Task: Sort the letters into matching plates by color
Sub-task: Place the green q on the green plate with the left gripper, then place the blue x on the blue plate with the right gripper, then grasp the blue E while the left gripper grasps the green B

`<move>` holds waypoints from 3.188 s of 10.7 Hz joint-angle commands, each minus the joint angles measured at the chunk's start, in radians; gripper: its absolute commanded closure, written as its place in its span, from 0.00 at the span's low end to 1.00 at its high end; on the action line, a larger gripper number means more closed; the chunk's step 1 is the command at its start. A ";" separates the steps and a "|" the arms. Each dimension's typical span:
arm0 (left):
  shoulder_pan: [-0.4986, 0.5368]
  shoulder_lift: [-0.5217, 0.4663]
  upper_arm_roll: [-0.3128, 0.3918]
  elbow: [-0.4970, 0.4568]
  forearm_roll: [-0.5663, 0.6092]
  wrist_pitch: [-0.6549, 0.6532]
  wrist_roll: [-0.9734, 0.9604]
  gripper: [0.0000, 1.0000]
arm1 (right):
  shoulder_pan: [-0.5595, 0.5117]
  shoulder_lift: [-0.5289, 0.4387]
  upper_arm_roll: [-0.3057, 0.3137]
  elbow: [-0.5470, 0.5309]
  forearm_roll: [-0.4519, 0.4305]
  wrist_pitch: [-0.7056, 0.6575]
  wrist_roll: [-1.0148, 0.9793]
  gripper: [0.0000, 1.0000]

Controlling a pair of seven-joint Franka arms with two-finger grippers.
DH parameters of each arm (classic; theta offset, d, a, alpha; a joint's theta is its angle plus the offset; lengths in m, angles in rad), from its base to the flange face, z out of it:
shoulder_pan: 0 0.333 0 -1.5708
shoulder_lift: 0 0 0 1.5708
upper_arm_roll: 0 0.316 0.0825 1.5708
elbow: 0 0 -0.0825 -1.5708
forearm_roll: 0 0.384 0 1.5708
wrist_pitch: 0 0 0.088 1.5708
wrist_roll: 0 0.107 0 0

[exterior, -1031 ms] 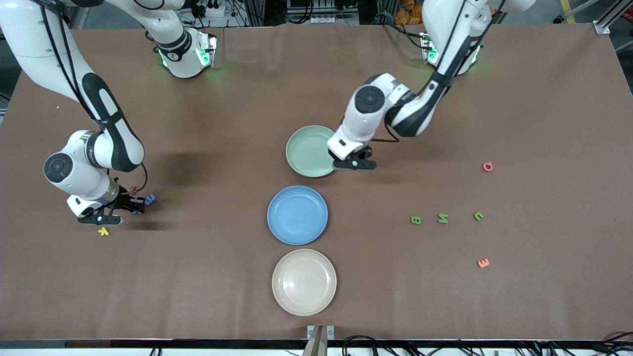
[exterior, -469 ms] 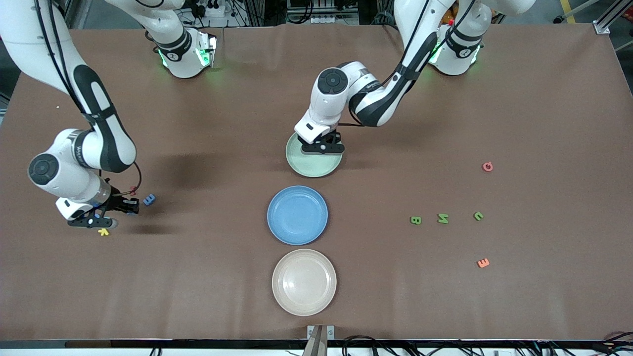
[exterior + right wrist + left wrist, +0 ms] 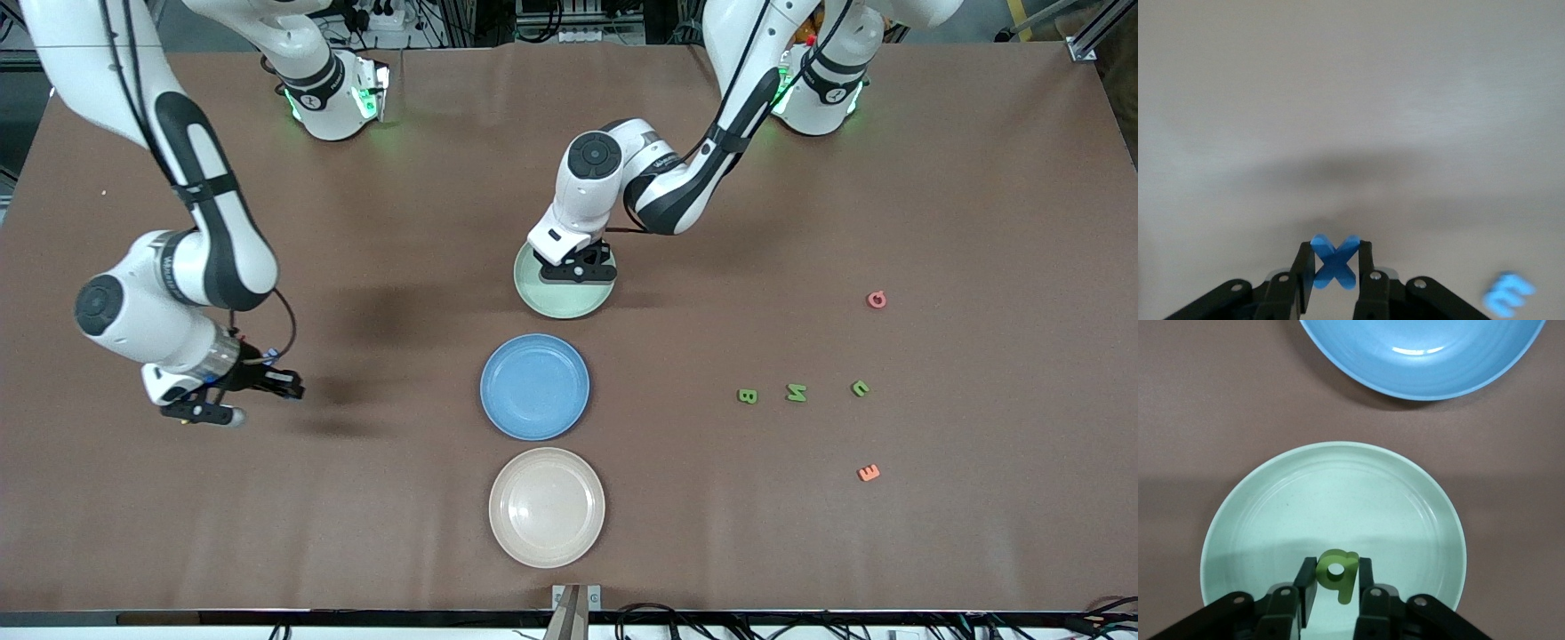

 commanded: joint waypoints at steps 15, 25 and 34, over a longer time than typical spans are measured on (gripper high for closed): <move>0.159 -0.019 0.261 0.028 0.048 -0.110 0.309 0.00 | 0.493 0.311 0.021 0.406 0.033 0.015 1.100 0.42; 0.331 0.094 0.252 0.108 0.017 -0.107 0.739 0.00 | 0.274 0.111 -0.105 0.284 0.004 -0.331 0.623 0.00; 0.348 0.149 0.249 0.149 -0.087 -0.107 0.879 0.00 | -0.001 0.094 -0.166 0.175 -0.059 -0.302 0.635 0.00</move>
